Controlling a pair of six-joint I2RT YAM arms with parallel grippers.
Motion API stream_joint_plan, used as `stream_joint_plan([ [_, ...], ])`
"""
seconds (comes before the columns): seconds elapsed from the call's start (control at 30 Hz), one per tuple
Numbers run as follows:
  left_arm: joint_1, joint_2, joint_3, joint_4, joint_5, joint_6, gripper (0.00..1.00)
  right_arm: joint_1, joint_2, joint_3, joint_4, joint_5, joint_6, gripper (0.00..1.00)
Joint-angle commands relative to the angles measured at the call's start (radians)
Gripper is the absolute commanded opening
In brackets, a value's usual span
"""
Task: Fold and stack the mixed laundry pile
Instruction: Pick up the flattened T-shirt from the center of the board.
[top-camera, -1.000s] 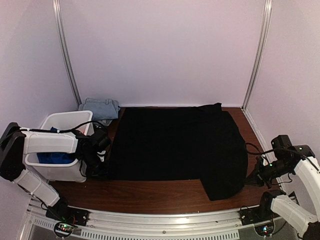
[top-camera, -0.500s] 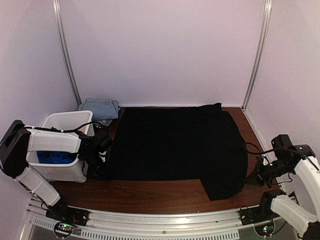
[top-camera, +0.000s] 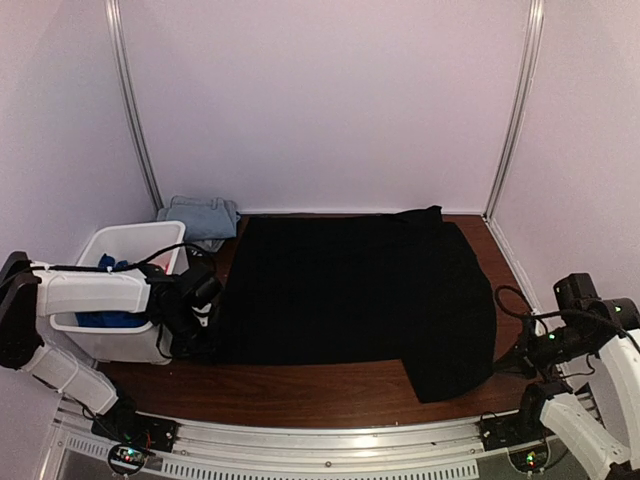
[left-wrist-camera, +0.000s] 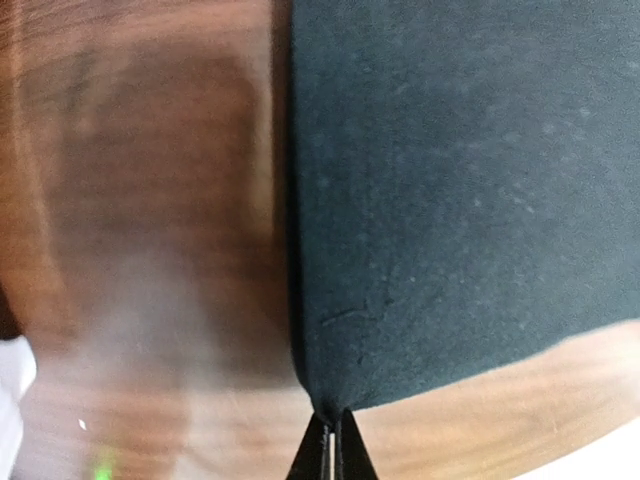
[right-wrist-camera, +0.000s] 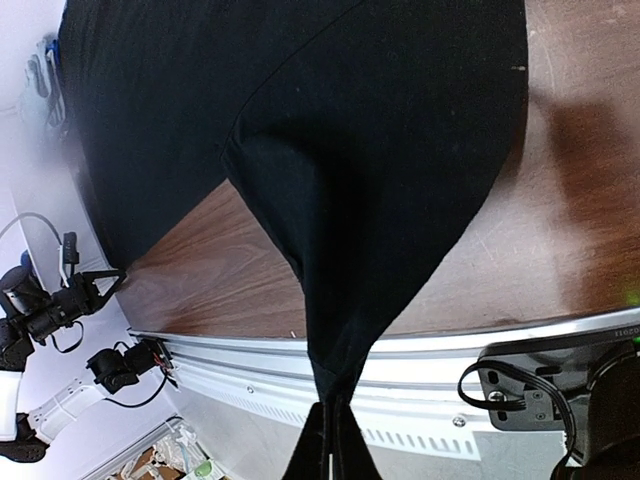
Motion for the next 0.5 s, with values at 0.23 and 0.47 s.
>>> stream_joint_plan([
  [0.23, -0.017, -0.080, 0.061, -0.116, 0.035, -0.003, 0.00, -0.004, 0.022, 0.122, 0.070, -0.056, 0.057, 0.00],
  [0.47, -0.002, -0.031, 0.152, -0.111, 0.019, -0.015, 0.00, -0.004, 0.233, 0.266, 0.209, -0.021, -0.016, 0.00],
])
